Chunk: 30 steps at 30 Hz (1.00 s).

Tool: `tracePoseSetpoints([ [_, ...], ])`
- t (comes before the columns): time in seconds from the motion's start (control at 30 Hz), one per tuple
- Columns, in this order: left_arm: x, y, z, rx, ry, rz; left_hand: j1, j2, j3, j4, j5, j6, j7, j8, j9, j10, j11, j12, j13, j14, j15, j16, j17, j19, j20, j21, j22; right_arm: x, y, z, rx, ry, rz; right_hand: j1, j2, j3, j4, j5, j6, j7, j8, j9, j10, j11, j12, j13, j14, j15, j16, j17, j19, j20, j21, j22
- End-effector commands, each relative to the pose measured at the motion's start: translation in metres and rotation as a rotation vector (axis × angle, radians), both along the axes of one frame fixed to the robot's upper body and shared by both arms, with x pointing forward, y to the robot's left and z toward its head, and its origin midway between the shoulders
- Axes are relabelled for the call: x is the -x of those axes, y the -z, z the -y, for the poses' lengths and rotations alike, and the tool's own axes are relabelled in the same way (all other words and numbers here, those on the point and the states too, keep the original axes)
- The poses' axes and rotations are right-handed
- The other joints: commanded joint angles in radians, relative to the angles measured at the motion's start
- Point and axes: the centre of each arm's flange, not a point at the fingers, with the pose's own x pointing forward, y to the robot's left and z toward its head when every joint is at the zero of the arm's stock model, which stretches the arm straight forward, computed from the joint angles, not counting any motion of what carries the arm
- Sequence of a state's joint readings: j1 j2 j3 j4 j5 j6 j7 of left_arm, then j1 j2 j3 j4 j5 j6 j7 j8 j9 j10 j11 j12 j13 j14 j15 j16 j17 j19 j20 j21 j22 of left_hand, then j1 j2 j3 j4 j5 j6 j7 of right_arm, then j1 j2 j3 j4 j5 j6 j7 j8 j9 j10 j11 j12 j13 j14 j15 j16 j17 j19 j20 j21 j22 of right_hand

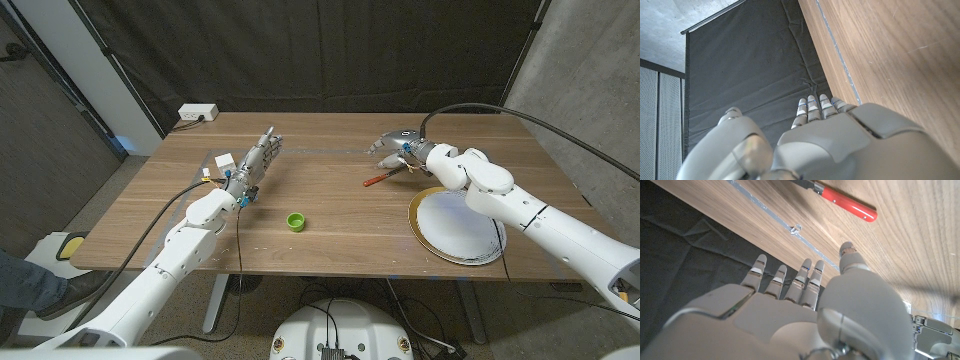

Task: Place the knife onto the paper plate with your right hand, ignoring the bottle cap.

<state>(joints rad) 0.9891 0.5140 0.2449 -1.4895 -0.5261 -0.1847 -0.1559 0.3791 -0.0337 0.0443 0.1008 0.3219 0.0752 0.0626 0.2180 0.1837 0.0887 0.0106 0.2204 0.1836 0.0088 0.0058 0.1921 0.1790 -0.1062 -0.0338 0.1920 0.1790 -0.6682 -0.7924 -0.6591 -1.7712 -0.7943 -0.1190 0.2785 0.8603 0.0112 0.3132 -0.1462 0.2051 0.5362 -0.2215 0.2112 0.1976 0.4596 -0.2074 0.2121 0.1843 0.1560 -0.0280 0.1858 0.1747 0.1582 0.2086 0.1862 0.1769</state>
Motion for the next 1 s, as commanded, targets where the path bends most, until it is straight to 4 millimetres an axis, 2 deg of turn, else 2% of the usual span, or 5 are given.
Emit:
tracePoseSetpoints([
  [0.03, 0.007, 0.002, -0.003, 0.004, 0.001, 0.004, 0.003, 0.006, -0.007, 0.003, -0.003, 0.009, 0.001, -0.002, 0.005, 0.008, 0.006, -0.004, 0.005, 0.004, 0.004, -0.003, 0.002, -0.009, 0.001, 0.000, 0.003, -0.010, 0.013, 0.001, 0.042, 0.023, -0.031, 0.013, -0.001, -0.005, -0.001, 0.001, 0.013, 0.000, 0.005, 0.004, 0.018, 0.001, 0.010, 0.001, 0.022, -0.006, 0.009, 0.004, 0.011, -0.007, 0.009, 0.001],
  [0.2, 0.007, 0.002, -0.004, 0.003, 0.001, 0.003, 0.004, 0.006, -0.008, 0.003, -0.003, 0.010, 0.001, -0.002, 0.005, 0.009, 0.007, -0.004, 0.005, 0.004, 0.004, -0.003, 0.002, -0.010, 0.001, 0.001, 0.003, -0.013, 0.016, 0.003, 0.042, 0.030, -0.025, 0.012, -0.002, -0.010, 0.002, 0.000, 0.019, 0.000, 0.003, 0.004, 0.043, -0.001, 0.016, 0.002, 0.053, -0.018, 0.016, 0.005, 0.035, -0.024, 0.017, 0.002],
  [0.73, 0.005, -0.001, -0.006, -0.010, 0.006, -0.003, 0.004, 0.008, -0.011, 0.003, -0.004, 0.011, -0.001, -0.005, 0.005, 0.009, 0.003, -0.006, 0.006, 0.004, 0.002, -0.003, 0.002, -0.014, 0.003, 0.001, 0.003, -0.024, 0.027, 0.009, 0.054, 0.056, -0.045, 0.018, -0.004, -0.014, 0.002, 0.002, 0.042, -0.001, 0.007, 0.005, 0.063, -0.005, 0.017, 0.002, 0.089, -0.036, 0.019, 0.005, 0.080, -0.039, 0.028, 0.003],
  [1.0, 0.005, -0.002, -0.007, -0.014, 0.005, -0.002, 0.005, 0.009, -0.013, 0.003, -0.005, 0.012, -0.005, -0.006, 0.005, 0.006, 0.000, -0.008, 0.006, 0.001, -0.005, -0.004, 0.002, -0.017, 0.004, 0.001, 0.003, -0.026, 0.033, 0.007, 0.071, 0.045, -0.030, 0.029, 0.001, -0.012, -0.002, 0.003, 0.056, -0.001, 0.010, 0.006, 0.069, -0.006, 0.017, 0.003, 0.102, -0.041, 0.020, 0.004, 0.088, -0.044, 0.029, 0.003],
])
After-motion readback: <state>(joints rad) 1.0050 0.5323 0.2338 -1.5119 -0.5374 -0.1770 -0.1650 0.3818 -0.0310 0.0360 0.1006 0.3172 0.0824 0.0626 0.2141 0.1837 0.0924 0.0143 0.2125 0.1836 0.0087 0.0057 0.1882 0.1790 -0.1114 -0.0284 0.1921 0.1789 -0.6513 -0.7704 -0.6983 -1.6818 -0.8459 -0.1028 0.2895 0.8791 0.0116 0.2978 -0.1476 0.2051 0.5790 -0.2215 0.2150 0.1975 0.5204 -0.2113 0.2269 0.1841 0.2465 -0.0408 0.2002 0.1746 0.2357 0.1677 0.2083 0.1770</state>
